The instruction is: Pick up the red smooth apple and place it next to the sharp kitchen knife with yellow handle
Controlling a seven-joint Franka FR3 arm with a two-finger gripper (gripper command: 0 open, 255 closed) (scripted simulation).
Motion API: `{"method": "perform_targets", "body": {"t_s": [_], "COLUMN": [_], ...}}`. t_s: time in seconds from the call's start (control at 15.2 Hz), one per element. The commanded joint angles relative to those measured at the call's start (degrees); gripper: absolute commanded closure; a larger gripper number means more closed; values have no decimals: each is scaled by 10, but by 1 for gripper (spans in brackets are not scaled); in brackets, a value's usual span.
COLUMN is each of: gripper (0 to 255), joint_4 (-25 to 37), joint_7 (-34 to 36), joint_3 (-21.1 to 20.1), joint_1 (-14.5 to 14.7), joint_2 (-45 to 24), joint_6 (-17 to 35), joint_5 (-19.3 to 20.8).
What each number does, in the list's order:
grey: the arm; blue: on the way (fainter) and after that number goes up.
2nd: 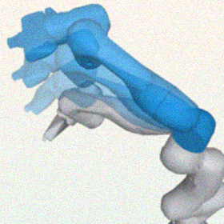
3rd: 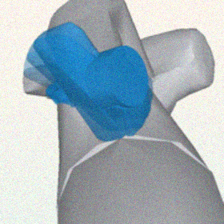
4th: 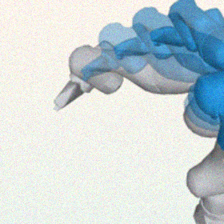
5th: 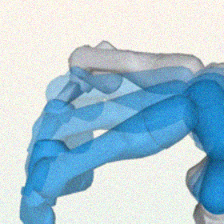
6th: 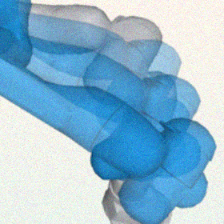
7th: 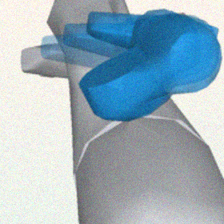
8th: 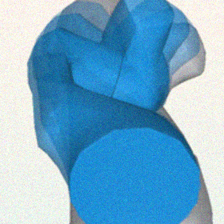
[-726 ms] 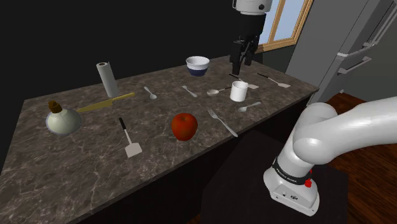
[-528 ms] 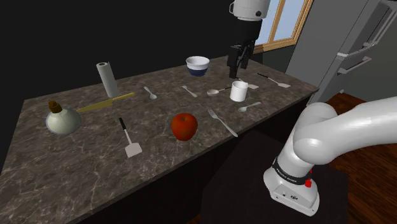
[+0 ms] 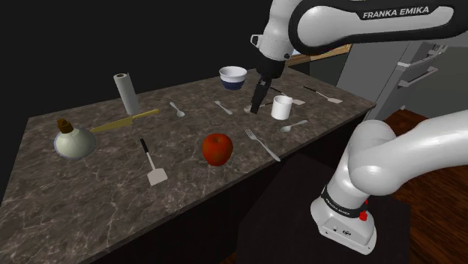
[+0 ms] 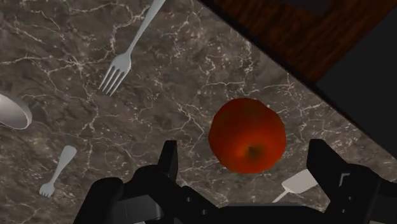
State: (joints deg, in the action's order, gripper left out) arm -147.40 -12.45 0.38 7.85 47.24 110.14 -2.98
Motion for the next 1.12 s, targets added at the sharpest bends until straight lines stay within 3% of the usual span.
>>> {"method": "perform_targets", "body": {"t_s": [0.0, 0.53, 1.06], "gripper": [0, 0, 0], "joint_4": [-26, -83, -90], "joint_7": [-36, -210, -242], "joint_3": [8, 67, 82], "joint_1": [19, 121, 155], "joint_2": [-16, -136, -211], "joint_6": [69, 336, 425], "joint_5": [-8, -65, -95]}}
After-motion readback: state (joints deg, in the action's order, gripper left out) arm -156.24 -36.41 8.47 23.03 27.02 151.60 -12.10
